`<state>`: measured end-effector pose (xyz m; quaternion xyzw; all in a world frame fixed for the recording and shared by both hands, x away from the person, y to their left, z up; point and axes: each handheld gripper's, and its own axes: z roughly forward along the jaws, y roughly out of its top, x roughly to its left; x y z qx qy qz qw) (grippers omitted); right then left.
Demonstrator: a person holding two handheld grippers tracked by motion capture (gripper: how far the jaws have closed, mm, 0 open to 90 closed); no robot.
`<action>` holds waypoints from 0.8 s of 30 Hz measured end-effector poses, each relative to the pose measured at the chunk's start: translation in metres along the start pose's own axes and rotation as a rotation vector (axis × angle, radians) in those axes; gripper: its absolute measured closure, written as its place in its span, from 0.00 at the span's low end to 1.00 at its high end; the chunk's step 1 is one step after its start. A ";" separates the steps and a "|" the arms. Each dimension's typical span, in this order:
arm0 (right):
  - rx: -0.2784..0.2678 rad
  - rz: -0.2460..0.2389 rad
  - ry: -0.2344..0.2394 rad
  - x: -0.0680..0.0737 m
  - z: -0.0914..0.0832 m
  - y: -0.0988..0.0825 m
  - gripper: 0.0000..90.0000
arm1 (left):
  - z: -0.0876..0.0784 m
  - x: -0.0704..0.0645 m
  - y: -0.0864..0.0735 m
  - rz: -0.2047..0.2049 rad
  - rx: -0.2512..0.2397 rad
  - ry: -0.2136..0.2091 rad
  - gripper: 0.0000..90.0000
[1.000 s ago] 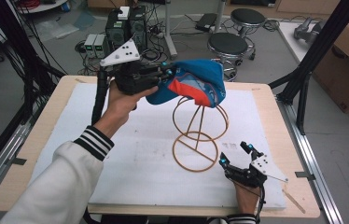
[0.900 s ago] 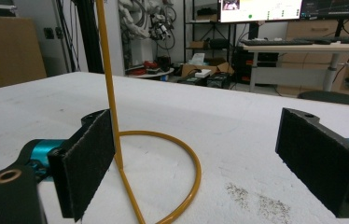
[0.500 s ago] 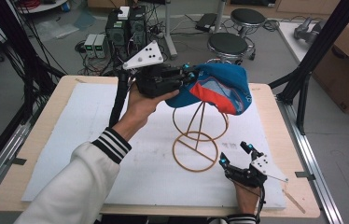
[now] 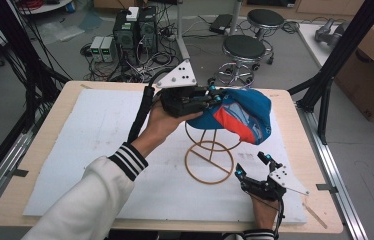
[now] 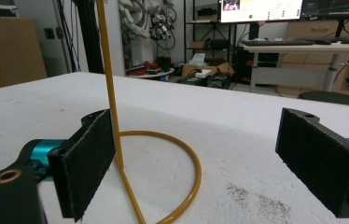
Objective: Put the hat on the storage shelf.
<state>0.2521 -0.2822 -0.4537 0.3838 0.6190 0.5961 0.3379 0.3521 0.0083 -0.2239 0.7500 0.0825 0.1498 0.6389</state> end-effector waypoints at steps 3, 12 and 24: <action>0.001 0.003 0.001 0.000 0.000 0.000 0.12 | 0.004 -0.003 -0.004 0.017 0.026 -0.006 0.98; 0.004 0.000 0.001 0.000 0.000 0.000 0.12 | 0.006 -0.008 -0.010 0.079 0.076 0.002 0.98; 0.001 0.002 0.002 0.000 0.000 0.000 0.12 | -0.010 -0.006 -0.012 0.141 0.100 0.026 0.98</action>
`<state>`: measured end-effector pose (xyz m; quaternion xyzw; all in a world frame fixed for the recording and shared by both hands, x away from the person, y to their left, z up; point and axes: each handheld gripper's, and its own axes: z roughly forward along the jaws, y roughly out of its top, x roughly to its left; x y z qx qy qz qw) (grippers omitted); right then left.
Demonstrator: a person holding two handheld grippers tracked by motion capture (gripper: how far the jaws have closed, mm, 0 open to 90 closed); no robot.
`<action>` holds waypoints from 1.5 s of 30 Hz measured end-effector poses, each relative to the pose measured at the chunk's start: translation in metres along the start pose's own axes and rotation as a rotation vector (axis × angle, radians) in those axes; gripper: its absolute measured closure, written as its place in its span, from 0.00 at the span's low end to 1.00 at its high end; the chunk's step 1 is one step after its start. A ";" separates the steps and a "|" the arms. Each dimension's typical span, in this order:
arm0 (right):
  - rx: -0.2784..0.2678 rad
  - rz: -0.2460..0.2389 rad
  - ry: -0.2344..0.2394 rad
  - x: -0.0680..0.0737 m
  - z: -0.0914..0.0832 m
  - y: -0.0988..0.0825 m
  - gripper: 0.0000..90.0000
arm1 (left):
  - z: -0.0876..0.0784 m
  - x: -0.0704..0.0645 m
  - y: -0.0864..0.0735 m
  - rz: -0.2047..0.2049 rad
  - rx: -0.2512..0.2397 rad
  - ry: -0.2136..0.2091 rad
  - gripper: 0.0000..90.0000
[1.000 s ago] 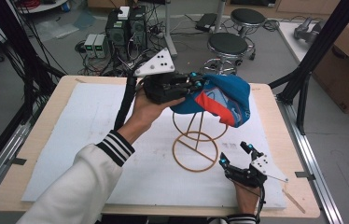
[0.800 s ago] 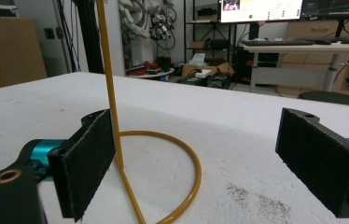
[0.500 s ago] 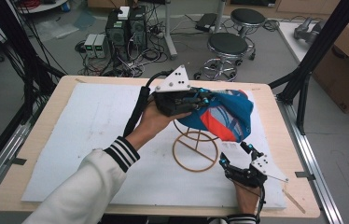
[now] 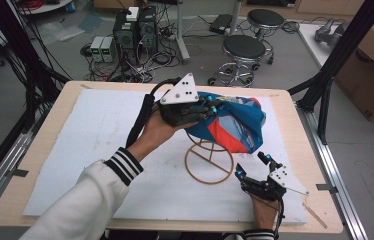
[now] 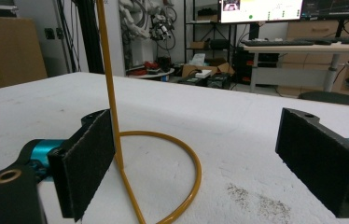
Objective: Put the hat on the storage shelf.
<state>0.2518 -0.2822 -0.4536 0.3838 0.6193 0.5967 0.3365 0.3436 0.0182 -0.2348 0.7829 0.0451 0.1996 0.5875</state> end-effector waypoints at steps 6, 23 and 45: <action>0.002 -0.002 -0.001 0.000 0.000 0.000 0.12 | -0.008 0.005 -0.013 -0.014 0.024 -0.003 0.97; 0.003 -0.004 -0.001 0.000 0.000 0.000 0.12 | -0.030 0.018 -0.038 -0.095 0.035 -0.004 0.97; 0.002 -0.002 0.000 0.000 0.000 0.000 0.12 | -0.032 0.025 -0.067 -0.209 0.059 -0.051 0.97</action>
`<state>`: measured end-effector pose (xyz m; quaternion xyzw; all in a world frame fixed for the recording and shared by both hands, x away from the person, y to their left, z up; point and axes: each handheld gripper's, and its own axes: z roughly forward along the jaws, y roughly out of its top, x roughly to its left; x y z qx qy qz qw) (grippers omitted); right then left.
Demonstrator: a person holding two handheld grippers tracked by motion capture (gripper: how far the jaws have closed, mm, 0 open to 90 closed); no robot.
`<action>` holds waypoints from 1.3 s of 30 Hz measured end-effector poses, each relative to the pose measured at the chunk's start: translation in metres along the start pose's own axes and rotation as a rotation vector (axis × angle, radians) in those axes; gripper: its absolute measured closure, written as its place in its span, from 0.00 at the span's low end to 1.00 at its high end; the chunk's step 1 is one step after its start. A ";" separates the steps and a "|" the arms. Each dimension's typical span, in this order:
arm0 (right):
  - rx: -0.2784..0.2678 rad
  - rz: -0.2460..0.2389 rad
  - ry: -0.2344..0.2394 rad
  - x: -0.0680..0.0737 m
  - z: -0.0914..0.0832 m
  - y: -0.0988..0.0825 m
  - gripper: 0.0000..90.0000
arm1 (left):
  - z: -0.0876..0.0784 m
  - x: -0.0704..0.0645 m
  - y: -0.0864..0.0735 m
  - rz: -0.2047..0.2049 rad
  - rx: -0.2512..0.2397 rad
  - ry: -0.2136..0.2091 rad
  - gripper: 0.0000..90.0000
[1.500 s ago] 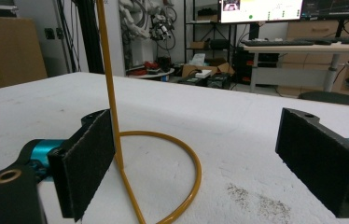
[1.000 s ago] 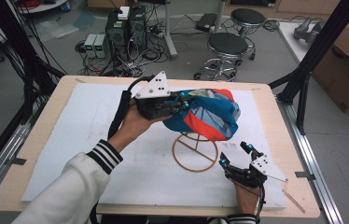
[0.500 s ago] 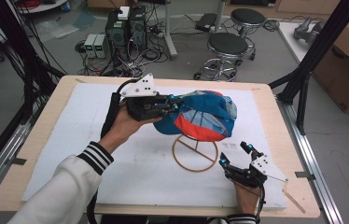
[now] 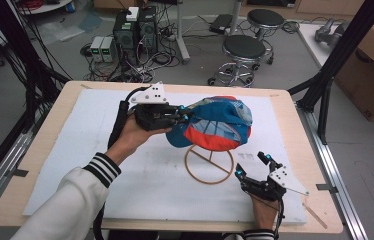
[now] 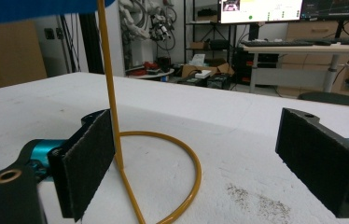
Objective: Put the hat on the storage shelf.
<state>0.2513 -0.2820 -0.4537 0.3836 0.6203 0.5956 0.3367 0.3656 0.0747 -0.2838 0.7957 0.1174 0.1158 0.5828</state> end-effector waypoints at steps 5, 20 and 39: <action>0.001 0.001 -0.001 0.000 0.000 0.000 0.12 | -0.004 -0.004 0.003 0.000 -0.057 -0.005 0.96; 0.002 -0.001 0.000 0.000 0.000 0.000 0.12 | 0.002 -0.013 0.008 0.030 -0.033 -0.020 0.76; 0.000 -0.002 0.000 0.000 0.000 0.000 0.12 | -0.018 -0.005 -0.015 -0.072 -0.027 0.016 0.11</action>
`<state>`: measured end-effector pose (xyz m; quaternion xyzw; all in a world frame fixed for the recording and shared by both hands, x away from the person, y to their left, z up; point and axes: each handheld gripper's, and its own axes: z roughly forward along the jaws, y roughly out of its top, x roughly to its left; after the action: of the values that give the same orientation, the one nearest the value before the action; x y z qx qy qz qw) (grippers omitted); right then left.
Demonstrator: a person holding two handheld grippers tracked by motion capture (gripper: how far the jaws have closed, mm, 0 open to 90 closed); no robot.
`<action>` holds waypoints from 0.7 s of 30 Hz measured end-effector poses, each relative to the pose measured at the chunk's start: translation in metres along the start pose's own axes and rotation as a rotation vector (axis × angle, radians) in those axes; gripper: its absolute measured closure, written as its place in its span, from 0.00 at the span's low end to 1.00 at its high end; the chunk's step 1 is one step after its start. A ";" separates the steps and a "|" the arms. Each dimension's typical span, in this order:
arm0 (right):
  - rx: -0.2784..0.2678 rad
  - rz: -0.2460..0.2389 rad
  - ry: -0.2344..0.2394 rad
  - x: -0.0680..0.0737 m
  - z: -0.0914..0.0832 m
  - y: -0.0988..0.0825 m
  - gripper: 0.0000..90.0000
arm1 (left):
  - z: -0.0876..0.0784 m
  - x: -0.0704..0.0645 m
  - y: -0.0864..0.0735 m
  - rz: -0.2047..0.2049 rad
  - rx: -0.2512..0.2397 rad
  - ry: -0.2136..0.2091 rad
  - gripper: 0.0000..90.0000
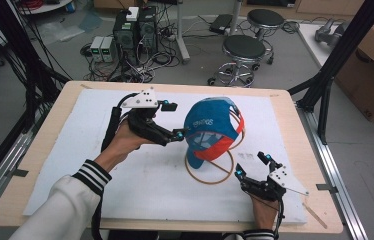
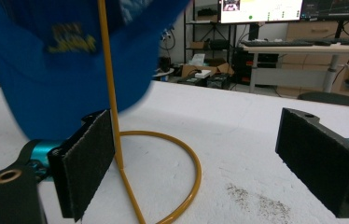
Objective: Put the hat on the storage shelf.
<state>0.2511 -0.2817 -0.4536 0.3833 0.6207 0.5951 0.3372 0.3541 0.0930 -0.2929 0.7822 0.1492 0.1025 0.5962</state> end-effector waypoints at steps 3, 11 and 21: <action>0.000 0.000 0.000 0.000 0.000 0.000 0.12 | -0.011 0.004 -0.010 0.003 0.007 0.033 0.11; 0.001 0.001 0.002 0.000 0.000 0.000 0.12 | -0.059 0.015 -0.046 -0.001 0.003 0.159 0.11; -0.002 -0.001 0.005 0.000 0.000 0.000 0.12 | -0.128 0.019 -0.106 -0.019 -0.088 0.392 0.11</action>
<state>0.2509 -0.2818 -0.4537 0.3812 0.6213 0.5962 0.3364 0.3166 0.2412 -0.3604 0.7190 0.2650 0.2537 0.5903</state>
